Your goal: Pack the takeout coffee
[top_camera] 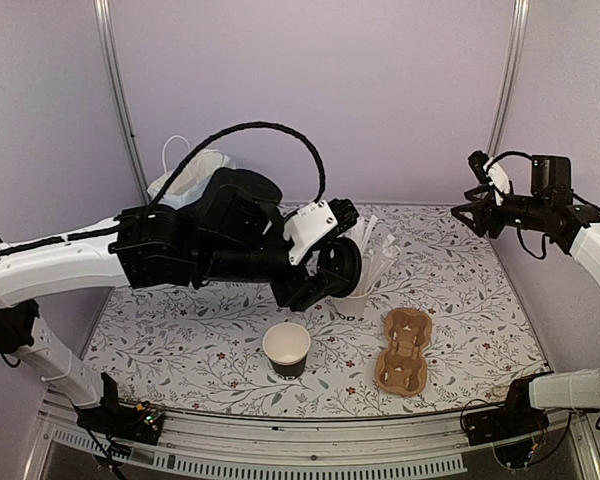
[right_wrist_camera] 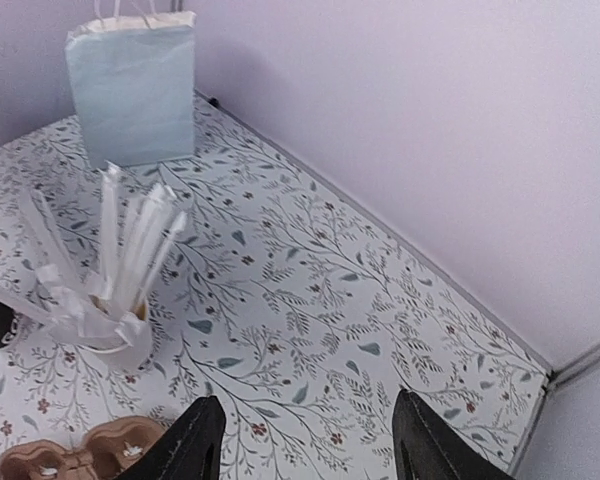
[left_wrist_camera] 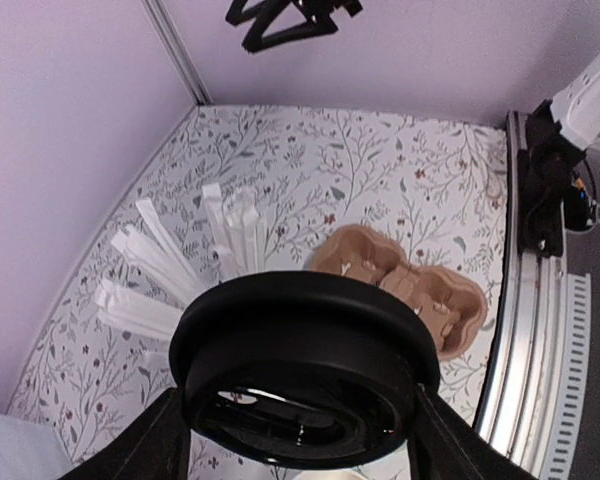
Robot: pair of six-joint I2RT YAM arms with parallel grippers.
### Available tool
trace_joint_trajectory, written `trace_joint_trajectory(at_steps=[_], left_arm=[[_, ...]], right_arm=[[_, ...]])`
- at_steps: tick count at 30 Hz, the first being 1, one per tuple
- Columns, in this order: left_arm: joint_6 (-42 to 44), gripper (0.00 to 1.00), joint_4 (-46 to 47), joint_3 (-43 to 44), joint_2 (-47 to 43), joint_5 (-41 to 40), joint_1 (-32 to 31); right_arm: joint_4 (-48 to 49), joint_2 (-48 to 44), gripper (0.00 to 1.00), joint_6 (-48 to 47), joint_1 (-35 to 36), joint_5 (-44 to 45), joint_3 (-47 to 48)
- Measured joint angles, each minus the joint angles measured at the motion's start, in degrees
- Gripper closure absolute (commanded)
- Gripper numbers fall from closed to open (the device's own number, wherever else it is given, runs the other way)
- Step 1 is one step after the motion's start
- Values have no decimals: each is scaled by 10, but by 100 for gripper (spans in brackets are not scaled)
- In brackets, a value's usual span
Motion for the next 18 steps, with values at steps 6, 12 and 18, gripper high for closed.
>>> trace_joint_trajectory(at_steps=[6, 12, 18], left_arm=[[-42, 43, -183, 23, 53, -23, 0], [-77, 44, -323, 39, 132, -37, 0], [-92, 45, -403, 69, 171, -30, 0]], right_arm=[[125, 9, 40, 10, -10, 137, -138], [165, 10, 39, -2, -10, 182, -185], [188, 8, 39, -13, -10, 174, -186]])
